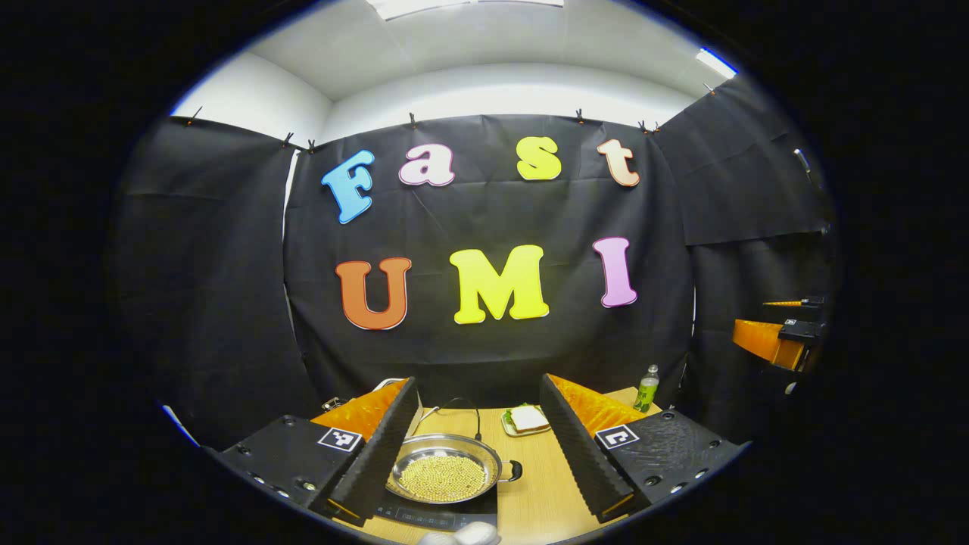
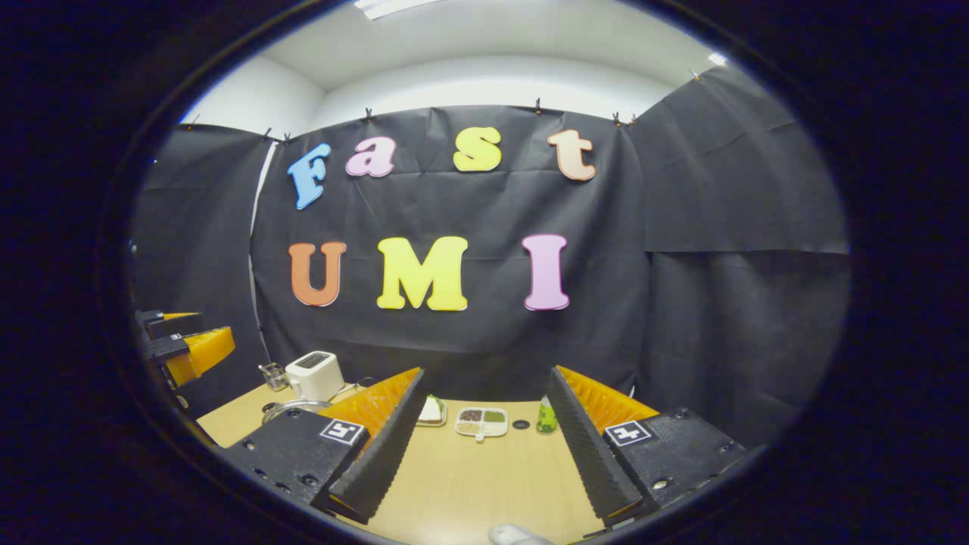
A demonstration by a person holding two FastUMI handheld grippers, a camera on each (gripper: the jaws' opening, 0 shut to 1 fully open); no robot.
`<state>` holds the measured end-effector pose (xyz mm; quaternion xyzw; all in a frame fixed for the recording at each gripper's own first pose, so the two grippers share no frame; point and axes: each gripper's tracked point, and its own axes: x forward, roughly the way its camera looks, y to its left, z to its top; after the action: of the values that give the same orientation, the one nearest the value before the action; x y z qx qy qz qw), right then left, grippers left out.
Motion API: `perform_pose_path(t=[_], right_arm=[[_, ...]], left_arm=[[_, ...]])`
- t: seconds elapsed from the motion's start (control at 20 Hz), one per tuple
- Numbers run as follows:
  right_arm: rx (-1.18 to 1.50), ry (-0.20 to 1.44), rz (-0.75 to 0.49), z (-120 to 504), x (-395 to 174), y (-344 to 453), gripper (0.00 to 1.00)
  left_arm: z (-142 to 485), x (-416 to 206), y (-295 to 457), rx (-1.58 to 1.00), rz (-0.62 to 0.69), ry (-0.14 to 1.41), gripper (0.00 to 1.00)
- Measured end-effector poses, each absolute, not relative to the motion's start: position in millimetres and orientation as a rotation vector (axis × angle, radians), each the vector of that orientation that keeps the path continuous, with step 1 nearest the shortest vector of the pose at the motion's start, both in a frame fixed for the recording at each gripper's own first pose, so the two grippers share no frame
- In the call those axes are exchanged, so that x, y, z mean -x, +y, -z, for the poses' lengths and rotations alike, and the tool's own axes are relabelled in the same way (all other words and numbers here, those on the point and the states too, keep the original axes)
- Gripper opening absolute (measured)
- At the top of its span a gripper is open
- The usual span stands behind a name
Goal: First push the handle of the pot to place it horizontally, then grasp the pot with both hands and set it on the induction cooktop.
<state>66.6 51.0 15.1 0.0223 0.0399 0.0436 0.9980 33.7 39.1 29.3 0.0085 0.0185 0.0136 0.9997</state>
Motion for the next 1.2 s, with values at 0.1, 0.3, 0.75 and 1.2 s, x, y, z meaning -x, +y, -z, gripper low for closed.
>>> perform_pose_path(t=[0.1,0.3,0.75,1.2], right_arm=[[-0.056,0.069,-0.076,-17.3,-65.3,43.2,1.0],[-0.055,0.072,-0.08,-16.9,-62.8,41.1,1.0],[-0.048,0.073,-0.073,-19.5,-61.9,44.2,1.0],[-0.05,0.062,-0.069,-23.6,-61.2,49.9,1.0]], left_arm=[[-31.1,-32.3,32.2,0.002,-0.018,0.036,0.96],[-34.7,-30.8,32.0,0.006,-0.028,0.03,0.96],[-31.8,-31.7,36.7,0.01,-0.033,0.039,0.96],[-33.6,-34.4,34.9,0.016,-0.016,0.035,0.96]])
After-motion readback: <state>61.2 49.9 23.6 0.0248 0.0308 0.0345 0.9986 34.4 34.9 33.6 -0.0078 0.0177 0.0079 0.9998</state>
